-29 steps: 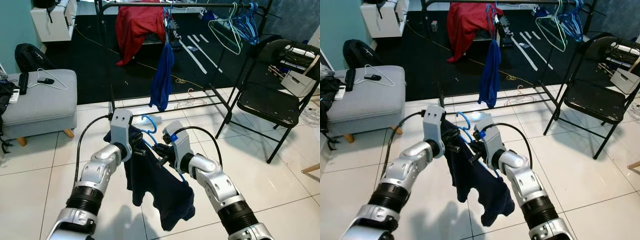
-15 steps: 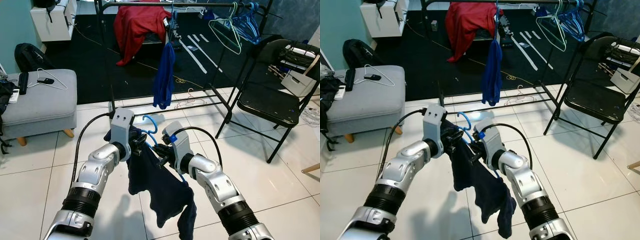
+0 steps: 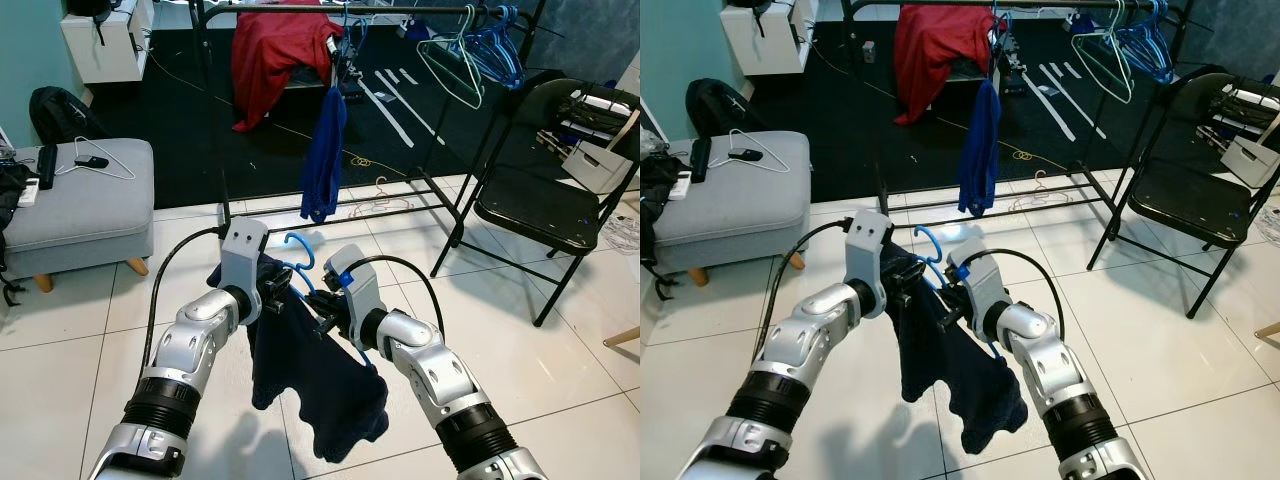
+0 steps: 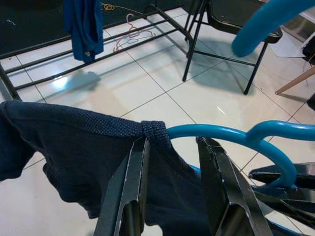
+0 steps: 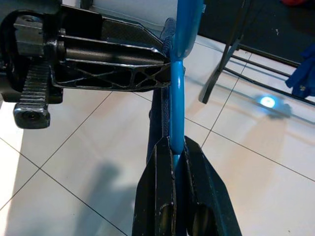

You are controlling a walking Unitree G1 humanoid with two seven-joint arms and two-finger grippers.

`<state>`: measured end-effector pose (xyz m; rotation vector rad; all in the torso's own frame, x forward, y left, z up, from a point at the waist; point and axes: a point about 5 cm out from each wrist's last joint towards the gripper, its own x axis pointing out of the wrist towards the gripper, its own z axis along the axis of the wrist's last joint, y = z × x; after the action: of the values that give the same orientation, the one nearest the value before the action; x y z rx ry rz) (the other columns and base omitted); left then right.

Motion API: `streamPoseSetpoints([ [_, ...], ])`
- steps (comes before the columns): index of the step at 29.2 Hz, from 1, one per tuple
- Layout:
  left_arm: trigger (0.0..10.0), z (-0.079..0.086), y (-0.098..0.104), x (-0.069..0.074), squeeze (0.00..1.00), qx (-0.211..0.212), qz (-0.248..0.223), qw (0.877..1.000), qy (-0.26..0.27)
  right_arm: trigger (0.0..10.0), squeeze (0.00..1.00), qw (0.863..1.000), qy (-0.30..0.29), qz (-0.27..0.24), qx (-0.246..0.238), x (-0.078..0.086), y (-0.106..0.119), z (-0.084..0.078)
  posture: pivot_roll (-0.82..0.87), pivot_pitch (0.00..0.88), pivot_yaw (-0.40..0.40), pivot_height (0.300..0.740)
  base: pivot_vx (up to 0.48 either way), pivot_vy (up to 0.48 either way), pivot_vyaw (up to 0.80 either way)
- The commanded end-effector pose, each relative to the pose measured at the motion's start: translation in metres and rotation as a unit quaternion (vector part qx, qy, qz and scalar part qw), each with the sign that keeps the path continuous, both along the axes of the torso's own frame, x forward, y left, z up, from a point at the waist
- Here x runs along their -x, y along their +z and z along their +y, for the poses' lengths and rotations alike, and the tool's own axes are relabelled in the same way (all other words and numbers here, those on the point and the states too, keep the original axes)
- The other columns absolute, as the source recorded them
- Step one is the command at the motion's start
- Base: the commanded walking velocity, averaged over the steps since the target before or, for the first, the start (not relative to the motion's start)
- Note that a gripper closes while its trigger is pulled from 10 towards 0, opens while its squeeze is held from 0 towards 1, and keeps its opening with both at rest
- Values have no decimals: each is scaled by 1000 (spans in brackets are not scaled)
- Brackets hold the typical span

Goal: Hang hanger

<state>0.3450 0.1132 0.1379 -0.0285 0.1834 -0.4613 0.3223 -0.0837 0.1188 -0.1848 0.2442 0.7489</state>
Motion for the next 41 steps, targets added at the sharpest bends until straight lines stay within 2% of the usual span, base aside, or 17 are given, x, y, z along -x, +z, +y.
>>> streamPoseSetpoints([
  [1, 10000, -3, -4, 4, 0, -9, 6, 1000, -13, 10000, 0, 1000, 6, 8, 4, 3, -4, 1, -70, 77, -43, 740, 0, 0, 0],
  [2, 10000, -3, -4, 4, 0, -9, 6, 1000, -13, 10000, 0, 1000, 6, 8, 4, 3, -4, 1, -70, 77, -43, 740, 0, 0, 0],
  [3, 5294, -4, -5, 4, 0, -11, 7, 1000, -16, 10000, 0, 1000, 6, 8, 5, 3, -4, 0, -71, 77, -44, 740, 0, 0, 0],
  [5, 5294, -4, -5, 4, 0, -11, 7, 1000, -16, 10000, 0, 1000, 6, 8, 5, 3, -4, 0, -71, 77, -44, 740, 0, 0, 0],
  [6, 196, -4, -5, 4, 0, -12, 7, 1000, -17, 10000, 0, 1000, 6, 8, 5, 3, -4, 0, -72, 77, -45, 740, 0, 0, 0],
  [21, 0, -3, 4, -1, 0, -16, -7, 1000, -16, 10000, 0, 1000, 7, 7, 6, 1, -2, 0, -69, 87, -53, 740, 0, 0, 0],
  [26, 0, -10, 19, -8, 0, -8, -25, 999, -25, 10000, 0, 1000, 16, 12, 17, 2, -4, 1, -68, 91, -55, 740, 0, 0, 0],
  [29, 0, -20, 32, -10, 0, 2, -31, 998, -51, 10000, 0, 999, 23, 21, 24, 4, -7, 2, -69, 93, -53, 740, 0, 0, 0],
  [31, 0, -20, 32, -10, 0, 2, -31, 998, -51, 10000, 0, 999, 23, 21, 24, 4, -7, 2, -69, 93, -53, 740, 0, 0, 0],
  [32, 0, -34, 42, -11, 0, 5, -29, 996, -81, 10000, 0, 999, 31, 31, 33, 6, -11, 2, -70, 92, -50, 740, 0, 0, 0],
  [41, 0, -55, 52, -12, 0, -5, -24, 992, -124, 10000, 0, 997, 42, 47, 52, 10, -18, 1, -70, 89, -53, 740, 0, 0, 0],
])
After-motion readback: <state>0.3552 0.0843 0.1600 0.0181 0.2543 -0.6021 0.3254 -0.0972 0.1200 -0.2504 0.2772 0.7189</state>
